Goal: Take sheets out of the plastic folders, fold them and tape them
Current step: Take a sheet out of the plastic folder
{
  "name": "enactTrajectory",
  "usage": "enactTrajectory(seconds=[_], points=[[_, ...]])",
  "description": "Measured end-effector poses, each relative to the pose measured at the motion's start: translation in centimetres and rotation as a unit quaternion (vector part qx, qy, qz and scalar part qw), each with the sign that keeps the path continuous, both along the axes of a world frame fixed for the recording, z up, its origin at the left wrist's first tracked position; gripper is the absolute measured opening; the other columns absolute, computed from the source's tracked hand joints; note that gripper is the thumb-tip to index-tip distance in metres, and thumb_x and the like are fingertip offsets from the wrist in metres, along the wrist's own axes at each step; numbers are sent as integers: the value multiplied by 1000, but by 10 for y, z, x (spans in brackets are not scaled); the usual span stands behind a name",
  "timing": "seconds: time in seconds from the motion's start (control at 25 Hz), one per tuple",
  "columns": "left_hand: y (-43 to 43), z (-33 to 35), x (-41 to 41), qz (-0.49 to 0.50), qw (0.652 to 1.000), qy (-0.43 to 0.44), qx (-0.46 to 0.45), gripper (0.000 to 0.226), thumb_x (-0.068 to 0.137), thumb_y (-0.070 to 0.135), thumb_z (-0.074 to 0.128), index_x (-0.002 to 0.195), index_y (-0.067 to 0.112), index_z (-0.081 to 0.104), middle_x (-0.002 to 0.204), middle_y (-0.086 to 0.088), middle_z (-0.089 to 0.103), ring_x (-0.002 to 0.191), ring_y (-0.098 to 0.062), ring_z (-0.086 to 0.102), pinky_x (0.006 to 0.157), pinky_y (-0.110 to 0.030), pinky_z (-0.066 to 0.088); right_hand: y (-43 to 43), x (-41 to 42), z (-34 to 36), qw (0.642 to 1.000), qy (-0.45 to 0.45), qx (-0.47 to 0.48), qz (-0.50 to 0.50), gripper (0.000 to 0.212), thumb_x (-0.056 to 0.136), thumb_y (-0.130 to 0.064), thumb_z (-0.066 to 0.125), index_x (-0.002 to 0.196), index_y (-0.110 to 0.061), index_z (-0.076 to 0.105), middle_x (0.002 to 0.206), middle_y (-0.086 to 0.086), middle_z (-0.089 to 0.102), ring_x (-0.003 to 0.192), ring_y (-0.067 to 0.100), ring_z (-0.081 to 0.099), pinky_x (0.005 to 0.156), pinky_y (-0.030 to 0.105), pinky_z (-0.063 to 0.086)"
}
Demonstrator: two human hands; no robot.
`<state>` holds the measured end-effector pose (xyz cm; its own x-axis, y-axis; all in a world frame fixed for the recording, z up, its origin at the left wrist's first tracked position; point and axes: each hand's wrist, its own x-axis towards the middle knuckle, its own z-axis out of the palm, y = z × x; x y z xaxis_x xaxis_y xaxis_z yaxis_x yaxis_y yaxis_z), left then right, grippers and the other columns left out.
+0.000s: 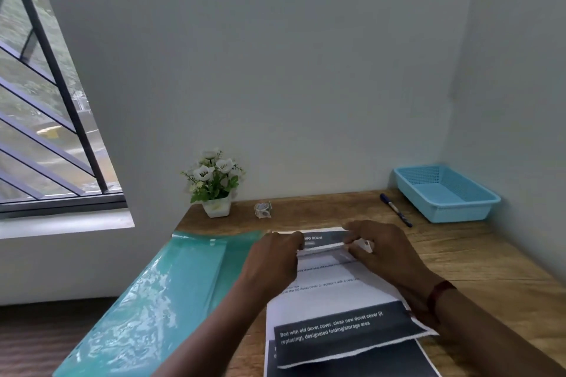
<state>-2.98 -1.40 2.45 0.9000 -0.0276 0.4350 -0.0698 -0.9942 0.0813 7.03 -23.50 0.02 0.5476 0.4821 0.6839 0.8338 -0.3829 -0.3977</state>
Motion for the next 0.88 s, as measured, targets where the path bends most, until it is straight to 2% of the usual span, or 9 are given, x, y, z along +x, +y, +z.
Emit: enactTrajectory(seconds=[0.12, 0.24, 0.4, 0.44, 0.48, 0.56, 0.64, 0.76, 0.88], points=[[-10, -9, -7, -3, 998, 55, 23, 40, 84, 8, 51, 123, 18, 57, 112, -8, 68, 100, -31, 64, 75, -39, 54, -3, -17, 1, 993, -10, -116, -9, 7, 79, -35, 70, 84, -30, 69, 114, -8, 70, 109, 11, 63, 84, 33, 53], [-11, -19, -11, -20, 996, 77, 45, 43, 88, 26, 42, 128, 14, 53, 126, -10, 62, 113, -32, 59, 92, -43, 51, 0, -22, 2, 974, 48, -222, -7, 14, 83, -44, 62, 89, -32, 65, 134, -14, 58, 126, 4, 50, 92, 26, 43], [-10, -35, -19, -14, 985, 156, 65, 57, 97, 36, 30, 148, 10, 33, 155, -18, 31, 143, -31, 28, 118, -44, 20, 15, -28, 6, 950, 121, -287, -2, 18, 88, -51, 50, 96, -34, 50, 112, -18, 61, 99, 12, 58, 78, 28, 41], [-10, -38, -20, -15, 983, 175, 59, 61, 97, 39, 26, 152, 10, 25, 159, -18, 22, 147, -29, 19, 121, -44, 13, 19, -31, 5, 945, 138, -295, 2, 20, 92, -50, 47, 105, -35, 48, 116, -19, 56, 103, 13, 57, 81, 29, 41], [-10, -40, -20, -14, 981, 187, 58, 66, 96, 42, 20, 154, 10, 17, 162, -16, 14, 150, -28, 11, 122, -44, 7, 23, -32, 2, 939, 156, -307, 8, 30, 96, -49, 43, 121, -31, 45, 129, -18, 48, 118, 14, 51, 92, 29, 39], [-11, -44, -19, -12, 979, 197, 53, 75, 91, 48, 9, 156, 11, 5, 164, -13, 1, 151, -24, -3, 122, -44, -2, 31, -34, -5, 918, 165, -360, 10, 59, 101, -48, 31, 151, -19, 20, 160, -8, 16, 148, 12, 12, 118, 33, 15], [-12, -46, -18, -9, 978, 207, 32, 71, 95, 47, 9, 155, 12, -2, 163, -9, -7, 150, -21, -11, 121, -43, -9, 39, -38, -13, 903, 143, -405, 2, 66, 101, -51, 20, 155, -19, 0, 163, -5, -7, 148, 8, -11, 121, 40, -3], [-13, -47, -18, -5, 976, 217, 34, 64, 102, 45, 12, 155, 14, -4, 163, -6, -9, 150, -19, -14, 121, -42, -10, 45, -42, -20, 897, 118, -426, -16, 79, 89, -67, 2, 155, -23, -3, 162, -6, -11, 147, 8, -15, 120, 45, -8], [-14, -48, -17, -8, 975, 219, 40, 62, 102, 44, 11, 155, 15, -4, 164, -6, -8, 150, -19, -13, 122, -42, -8, 44, -40, -25, 903, 105, -415, -30, 78, 89, -68, 2, 154, -26, -2, 162, -9, -10, 147, 9, -14, 121, 43, -7]])
